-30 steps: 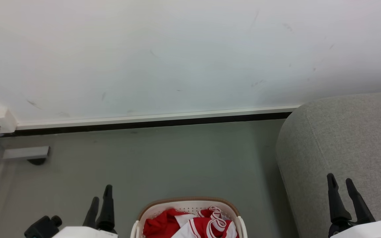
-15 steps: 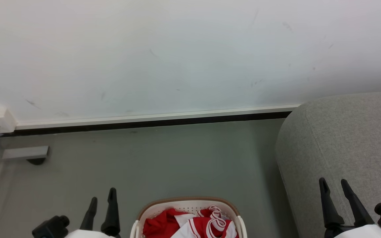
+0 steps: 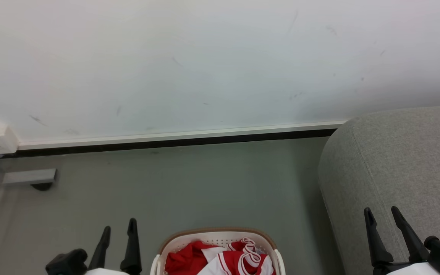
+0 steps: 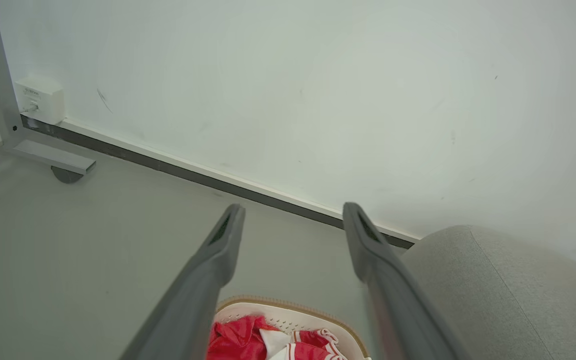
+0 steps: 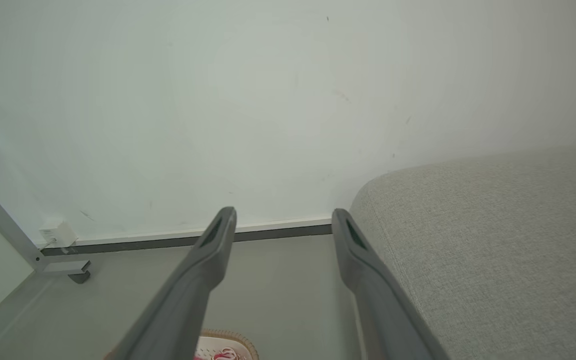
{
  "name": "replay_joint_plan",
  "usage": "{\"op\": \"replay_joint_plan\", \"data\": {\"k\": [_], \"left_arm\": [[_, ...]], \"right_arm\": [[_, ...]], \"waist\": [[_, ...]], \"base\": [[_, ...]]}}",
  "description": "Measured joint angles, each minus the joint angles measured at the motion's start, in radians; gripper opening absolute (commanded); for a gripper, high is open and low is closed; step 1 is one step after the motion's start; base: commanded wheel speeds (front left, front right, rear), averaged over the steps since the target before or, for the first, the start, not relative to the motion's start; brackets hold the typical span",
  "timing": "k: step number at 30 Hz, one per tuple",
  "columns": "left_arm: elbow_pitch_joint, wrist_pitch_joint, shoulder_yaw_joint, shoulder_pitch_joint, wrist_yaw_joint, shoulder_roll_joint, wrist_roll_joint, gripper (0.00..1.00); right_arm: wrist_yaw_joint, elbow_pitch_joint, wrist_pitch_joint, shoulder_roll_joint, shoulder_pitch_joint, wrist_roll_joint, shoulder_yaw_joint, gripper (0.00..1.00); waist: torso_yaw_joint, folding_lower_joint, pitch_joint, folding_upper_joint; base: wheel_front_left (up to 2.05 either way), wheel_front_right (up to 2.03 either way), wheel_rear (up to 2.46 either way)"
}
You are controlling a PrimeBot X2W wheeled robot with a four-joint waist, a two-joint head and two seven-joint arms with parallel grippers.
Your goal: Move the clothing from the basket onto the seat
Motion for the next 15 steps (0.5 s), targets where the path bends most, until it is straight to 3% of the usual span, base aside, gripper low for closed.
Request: {"op": "replay_joint_plan", "data": {"k": [15], "left_arm": [[-0.006,-0.039,-0.006,0.012,0.006,0.001,0.145,1.00]], "right_arm": [[0.000,-0.001,-0.035,0.018,0.010,-0.056,-0.007,1.00]], "waist": [[0.002,0.0000,-0.001,0.0000]], "base": [[0.00,0.00,0.00]]}}
